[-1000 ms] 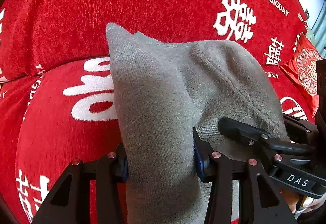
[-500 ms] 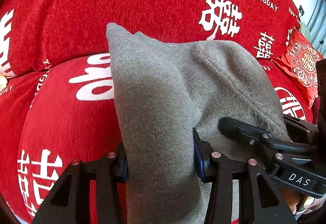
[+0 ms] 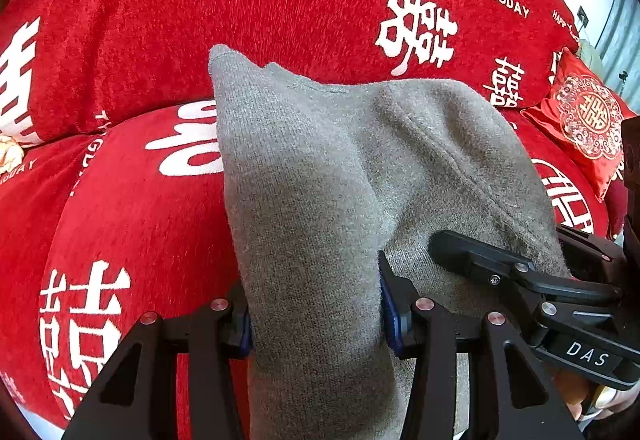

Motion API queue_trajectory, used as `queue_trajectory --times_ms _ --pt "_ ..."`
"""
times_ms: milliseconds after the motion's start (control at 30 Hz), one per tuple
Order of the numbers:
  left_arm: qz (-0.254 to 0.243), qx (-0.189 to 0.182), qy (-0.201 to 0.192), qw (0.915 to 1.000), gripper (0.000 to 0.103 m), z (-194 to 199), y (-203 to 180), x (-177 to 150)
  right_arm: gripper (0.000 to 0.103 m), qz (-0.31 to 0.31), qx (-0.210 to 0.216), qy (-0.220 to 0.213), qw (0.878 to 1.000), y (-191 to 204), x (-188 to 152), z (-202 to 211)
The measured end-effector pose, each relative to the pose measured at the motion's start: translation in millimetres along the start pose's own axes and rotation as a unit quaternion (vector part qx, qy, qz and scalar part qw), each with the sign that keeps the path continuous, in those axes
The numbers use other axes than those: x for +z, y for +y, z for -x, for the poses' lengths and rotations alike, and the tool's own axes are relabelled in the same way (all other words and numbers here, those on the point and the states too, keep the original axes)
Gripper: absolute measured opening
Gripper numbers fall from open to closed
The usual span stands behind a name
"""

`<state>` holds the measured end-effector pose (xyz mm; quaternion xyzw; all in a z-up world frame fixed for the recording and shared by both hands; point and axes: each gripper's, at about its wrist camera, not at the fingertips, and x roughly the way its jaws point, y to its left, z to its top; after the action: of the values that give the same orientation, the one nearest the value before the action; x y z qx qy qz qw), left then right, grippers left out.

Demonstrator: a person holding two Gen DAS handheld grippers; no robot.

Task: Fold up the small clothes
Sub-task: 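Hold the sweater bundle edge with both grippers and press it together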

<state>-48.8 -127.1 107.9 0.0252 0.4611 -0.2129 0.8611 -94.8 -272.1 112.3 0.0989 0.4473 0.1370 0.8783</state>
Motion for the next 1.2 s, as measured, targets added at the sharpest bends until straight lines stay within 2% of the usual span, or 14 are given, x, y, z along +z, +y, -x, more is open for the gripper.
queue_trajectory --times_ms 333,1200 --pt "-0.005 0.007 -0.003 1.0 0.049 18 -1 -14 0.042 0.007 0.004 -0.005 1.0 10 -11 12" --pt "-0.01 0.019 0.003 0.9998 0.049 25 -2 -51 0.042 0.031 -0.002 0.006 0.999 23 -40 14"
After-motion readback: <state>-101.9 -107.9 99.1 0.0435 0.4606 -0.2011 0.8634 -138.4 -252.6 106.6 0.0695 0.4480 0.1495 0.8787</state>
